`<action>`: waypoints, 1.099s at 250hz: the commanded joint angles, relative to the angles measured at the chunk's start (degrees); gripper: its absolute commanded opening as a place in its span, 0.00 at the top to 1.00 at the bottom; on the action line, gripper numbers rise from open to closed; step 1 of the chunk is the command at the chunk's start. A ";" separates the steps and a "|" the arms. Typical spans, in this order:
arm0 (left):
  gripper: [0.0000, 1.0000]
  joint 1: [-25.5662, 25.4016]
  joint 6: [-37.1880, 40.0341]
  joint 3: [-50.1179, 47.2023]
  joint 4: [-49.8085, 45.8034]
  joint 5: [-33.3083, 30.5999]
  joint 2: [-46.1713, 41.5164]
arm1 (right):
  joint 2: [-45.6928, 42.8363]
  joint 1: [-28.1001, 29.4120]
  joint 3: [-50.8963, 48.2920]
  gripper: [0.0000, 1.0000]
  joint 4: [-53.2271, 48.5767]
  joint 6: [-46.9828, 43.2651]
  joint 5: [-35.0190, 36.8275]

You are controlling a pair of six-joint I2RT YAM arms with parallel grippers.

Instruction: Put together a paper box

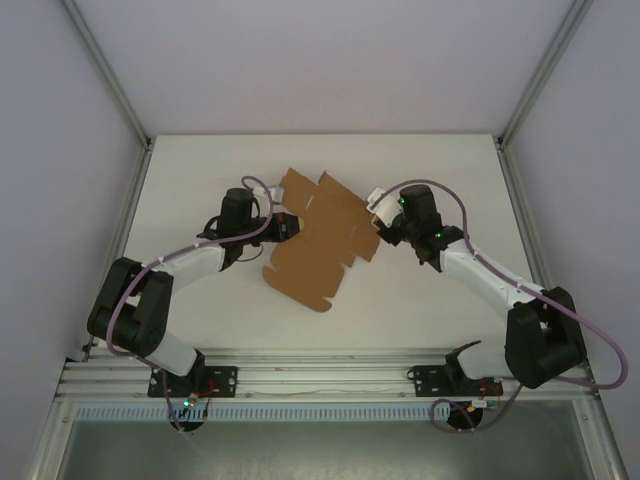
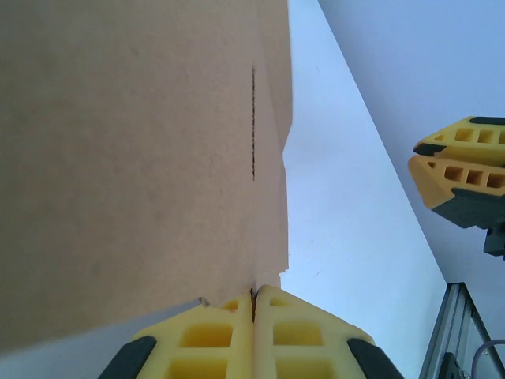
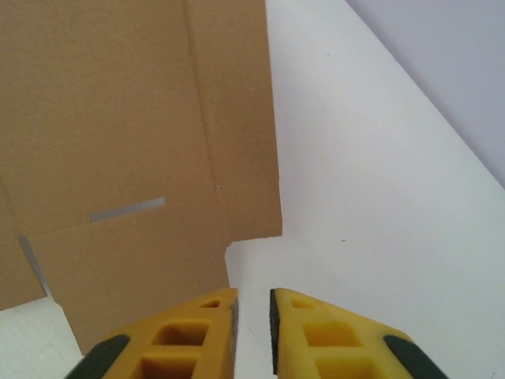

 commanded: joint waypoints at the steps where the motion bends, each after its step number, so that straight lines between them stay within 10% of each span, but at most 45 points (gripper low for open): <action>1: 1.00 0.36 3.40 1.07 -0.44 3.40 -0.45 | 0.82 -0.30 2.23 0.77 -0.84 -0.28 -2.34; 60: 1.00 0.33 16.68 0.02 -4.21 11.77 -3.46 | 4.08 -7.96 12.16 0.22 -18.87 -3.17 -21.44; 100: 1.00 0.22 18.77 -1.64 -2.66 14.46 -6.08 | 9.70 -10.75 20.54 0.20 -36.42 -11.13 -31.90; 211: 1.00 -0.01 20.51 -3.10 -2.14 16.30 -9.34 | 17.25 -10.98 27.44 0.40 -41.70 -13.45 -34.90; 275: 1.00 -0.05 18.84 -3.11 -0.74 15.37 -8.64 | 18.27 -10.98 29.56 0.91 -46.45 -15.73 -37.26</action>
